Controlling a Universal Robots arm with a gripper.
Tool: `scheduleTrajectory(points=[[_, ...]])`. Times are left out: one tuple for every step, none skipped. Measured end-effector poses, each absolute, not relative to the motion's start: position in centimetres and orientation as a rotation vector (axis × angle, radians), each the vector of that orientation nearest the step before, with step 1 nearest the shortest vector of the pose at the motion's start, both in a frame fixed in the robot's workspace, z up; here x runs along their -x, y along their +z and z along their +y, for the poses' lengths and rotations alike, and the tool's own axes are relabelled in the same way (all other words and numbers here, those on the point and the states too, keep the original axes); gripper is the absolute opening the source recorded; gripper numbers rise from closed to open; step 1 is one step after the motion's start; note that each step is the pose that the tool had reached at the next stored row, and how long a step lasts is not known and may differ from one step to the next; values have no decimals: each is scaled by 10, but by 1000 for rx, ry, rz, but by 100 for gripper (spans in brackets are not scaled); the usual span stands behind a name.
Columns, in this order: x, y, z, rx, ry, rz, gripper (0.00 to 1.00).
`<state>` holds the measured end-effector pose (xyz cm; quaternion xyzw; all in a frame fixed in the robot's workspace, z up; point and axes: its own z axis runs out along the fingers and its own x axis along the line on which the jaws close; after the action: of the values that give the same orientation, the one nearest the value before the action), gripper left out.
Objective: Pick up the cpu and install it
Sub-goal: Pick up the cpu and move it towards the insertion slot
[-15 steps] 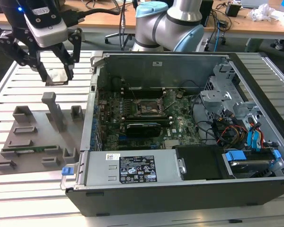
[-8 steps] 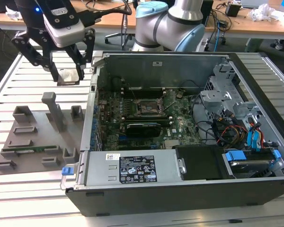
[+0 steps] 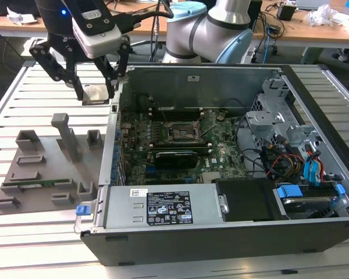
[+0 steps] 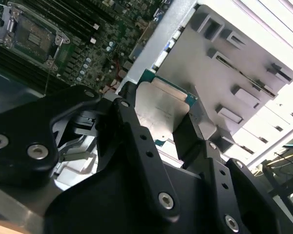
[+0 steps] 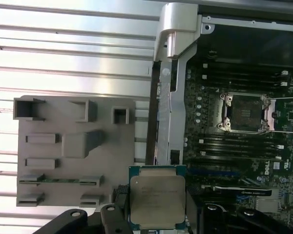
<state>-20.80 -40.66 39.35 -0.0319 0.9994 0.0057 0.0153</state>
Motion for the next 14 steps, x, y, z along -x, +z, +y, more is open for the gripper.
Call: scheduleTrajectory(points=[[204, 394, -407, 99, 18, 3109, 55], [201, 394, -407, 99, 18, 3109, 55], [199, 394, -407, 99, 18, 3109, 55], [197, 394, -407, 99, 18, 3110, 55], [194, 394, -407, 99, 18, 3110, 55], [192, 394, -407, 99, 18, 3110, 55], [191, 394, -407, 99, 18, 3110, 55], [187, 394, -407, 99, 18, 3110, 55], [184, 393, -407, 99, 18, 3110, 55], [182, 393, -407, 99, 18, 3110, 55], [180, 393, -407, 99, 18, 3110, 55], [178, 393, -407, 99, 18, 3110, 55], [176, 393, -407, 99, 18, 3110, 55], [174, 393, -407, 99, 18, 3110, 55]])
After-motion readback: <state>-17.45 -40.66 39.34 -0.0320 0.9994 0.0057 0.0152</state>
